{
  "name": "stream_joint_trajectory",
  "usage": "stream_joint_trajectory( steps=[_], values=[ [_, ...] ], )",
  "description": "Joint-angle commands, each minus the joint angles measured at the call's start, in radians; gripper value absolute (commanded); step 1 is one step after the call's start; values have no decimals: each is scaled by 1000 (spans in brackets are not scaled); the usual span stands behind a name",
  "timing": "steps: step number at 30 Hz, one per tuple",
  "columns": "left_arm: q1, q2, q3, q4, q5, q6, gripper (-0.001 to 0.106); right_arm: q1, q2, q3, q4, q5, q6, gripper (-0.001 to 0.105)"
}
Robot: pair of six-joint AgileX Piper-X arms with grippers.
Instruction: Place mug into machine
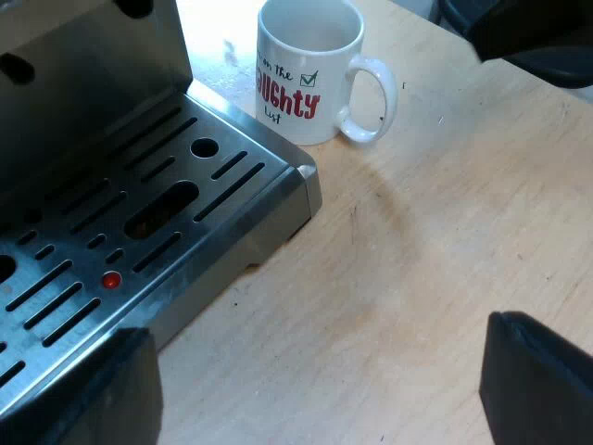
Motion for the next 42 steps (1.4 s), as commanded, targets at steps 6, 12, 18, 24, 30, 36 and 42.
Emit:
stream_joint_trajectory(
  steps=[6, 12, 18, 24, 30, 36, 42],
  values=[
    [-4, -3, -9, -16, 1, -13, 72, 3, 110, -8, -108, 12, -5, 71],
    [-4, -3, -9, -8, 30, -13, 72, -1, 213, -8, -195, 5, -21, 71],
    [-4, -3, -9, -8, 44, -13, 72, -4, 295, -8, -253, 5, -46, 71],
    [-4, -3, -9, -8, 44, -13, 72, -39, 347, -8, -301, -20, -46, 71],
    [-4, -3, -9, -8, 44, -13, 72, -73, 382, -8, -323, -55, -78, 71],
    [-4, -3, -9, -8, 44, -13, 72, -73, 426, -8, -360, -55, -81, 71],
    [-4, -3, -9, -8, 44, -13, 72, -73, 433, -8, -360, -25, -81, 64]
  ],
)
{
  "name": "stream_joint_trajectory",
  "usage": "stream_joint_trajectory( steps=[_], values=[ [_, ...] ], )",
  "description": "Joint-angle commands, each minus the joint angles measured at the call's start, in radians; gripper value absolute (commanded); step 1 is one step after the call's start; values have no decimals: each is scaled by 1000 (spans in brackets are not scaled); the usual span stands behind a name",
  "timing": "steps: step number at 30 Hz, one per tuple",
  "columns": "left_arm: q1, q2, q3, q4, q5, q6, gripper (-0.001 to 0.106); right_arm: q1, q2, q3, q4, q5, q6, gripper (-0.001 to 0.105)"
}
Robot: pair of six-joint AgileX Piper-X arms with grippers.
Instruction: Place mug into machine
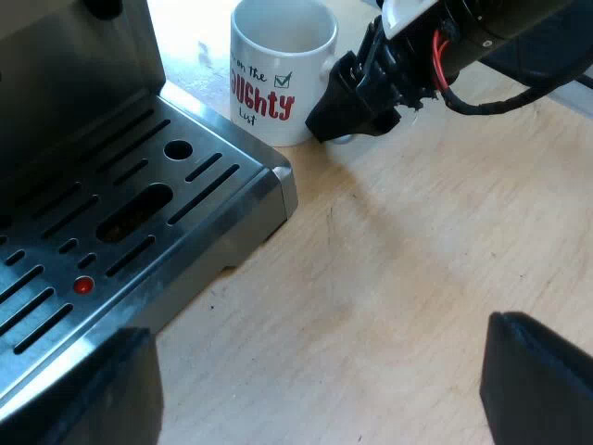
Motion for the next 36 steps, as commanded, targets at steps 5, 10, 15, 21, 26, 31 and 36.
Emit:
stream_joint_trajectory(
  steps=[5, 10, 15, 21, 26, 31, 36],
  values=[
    [-4, -3, -9, -10, 6, -13, 72, -1, -6, -8, -14, 12, -14, 27],
    [-4, -3, -9, -10, 6, -13, 72, -1, -6, -8, -14, 12, -14, 0],
    [-4, -3, -9, -10, 6, -13, 72, -1, -17, -8, -14, 12, -14, 0],
    [-4, -3, -9, -10, 6, -13, 72, -1, -68, -8, 38, 21, -14, 0],
    [-4, -3, -9, -10, 6, -13, 72, -1, -129, -8, 83, 26, -28, 0],
    [-4, -9, -9, -10, 6, -13, 72, -1, -192, -8, 132, 26, -44, 0],
    [-4, -44, -9, -10, -26, -13, 72, 3, -251, -8, 201, 26, -50, 0]
  ],
)
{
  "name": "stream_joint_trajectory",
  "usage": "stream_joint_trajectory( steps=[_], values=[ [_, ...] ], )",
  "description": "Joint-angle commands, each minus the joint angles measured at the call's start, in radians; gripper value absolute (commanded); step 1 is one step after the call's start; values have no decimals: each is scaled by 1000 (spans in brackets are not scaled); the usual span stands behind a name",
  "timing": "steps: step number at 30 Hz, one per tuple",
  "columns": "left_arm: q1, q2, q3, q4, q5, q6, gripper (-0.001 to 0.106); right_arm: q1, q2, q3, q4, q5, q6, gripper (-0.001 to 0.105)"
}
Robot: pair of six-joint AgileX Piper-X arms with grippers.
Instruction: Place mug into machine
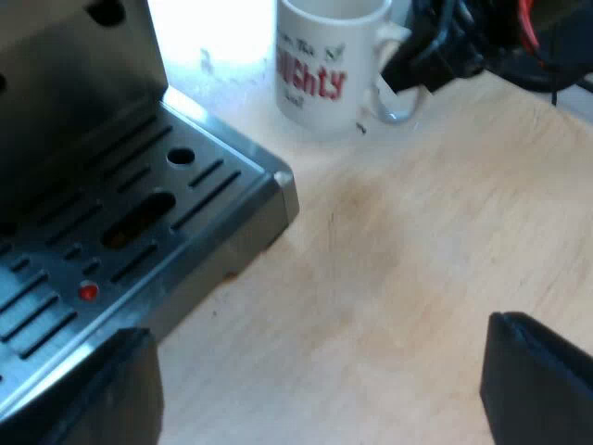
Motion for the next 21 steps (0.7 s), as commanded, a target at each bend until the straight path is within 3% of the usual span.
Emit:
stream_joint_trajectory(
  steps=[1, 7, 14, 21],
  values=[
    [-4, -39, -9, -10, -34, -13, 72, 5, -55, -8, 18, 15, -24, 0],
    [-4, -120, -9, 9, -47, -21, 72, 46, -150, -8, 91, 12, -27, 0],
    [-4, -207, -9, 126, -125, -4, 72, 135, -234, -8, 196, 12, -25, 0],
    [-4, -304, -9, 240, -178, -4, 72, 264, -311, -8, 251, 12, 39, 0]
  ],
)
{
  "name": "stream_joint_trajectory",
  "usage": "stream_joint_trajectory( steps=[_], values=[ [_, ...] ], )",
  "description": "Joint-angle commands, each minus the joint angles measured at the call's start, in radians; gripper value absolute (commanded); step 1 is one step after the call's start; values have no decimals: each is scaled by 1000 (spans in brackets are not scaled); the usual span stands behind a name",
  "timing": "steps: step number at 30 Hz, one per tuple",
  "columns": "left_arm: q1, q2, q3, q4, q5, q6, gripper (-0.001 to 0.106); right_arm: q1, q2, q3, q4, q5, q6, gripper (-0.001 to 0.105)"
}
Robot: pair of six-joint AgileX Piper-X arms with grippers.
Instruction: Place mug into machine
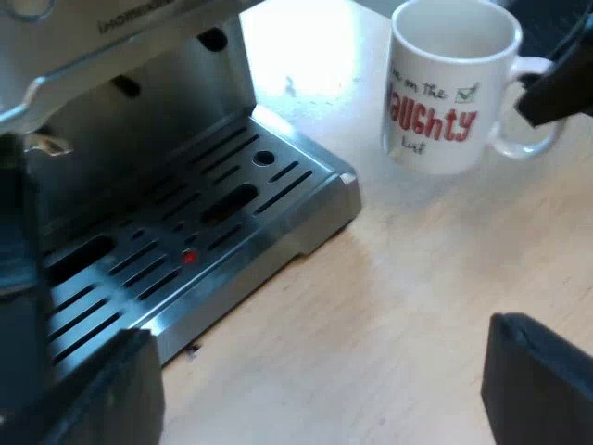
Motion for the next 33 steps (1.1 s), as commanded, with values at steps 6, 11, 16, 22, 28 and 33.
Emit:
stream_joint_trajectory(
  steps=[6, 11, 16, 22, 28, 33],
  values=[
    [-4, -108, -9, 113, -105, -2, 72, 143, -41, -14, 0, 7, 62, 0],
    [20, -152, 0, 135, -131, -17, 72, 226, -41, -30, -2, 9, 104, 0],
    [127, -181, 56, 129, -81, -24, 72, 283, -22, -71, -5, 21, 128, 0],
    [293, -178, 73, 70, 104, 45, 72, 291, 65, -141, -9, 22, 128, 0],
    [372, -151, 79, 59, 187, 79, 72, 291, 201, -224, -51, 7, 121, 0],
    [372, -124, 79, 52, 188, 112, 72, 297, 302, -289, -109, 7, 121, 0]
  ],
)
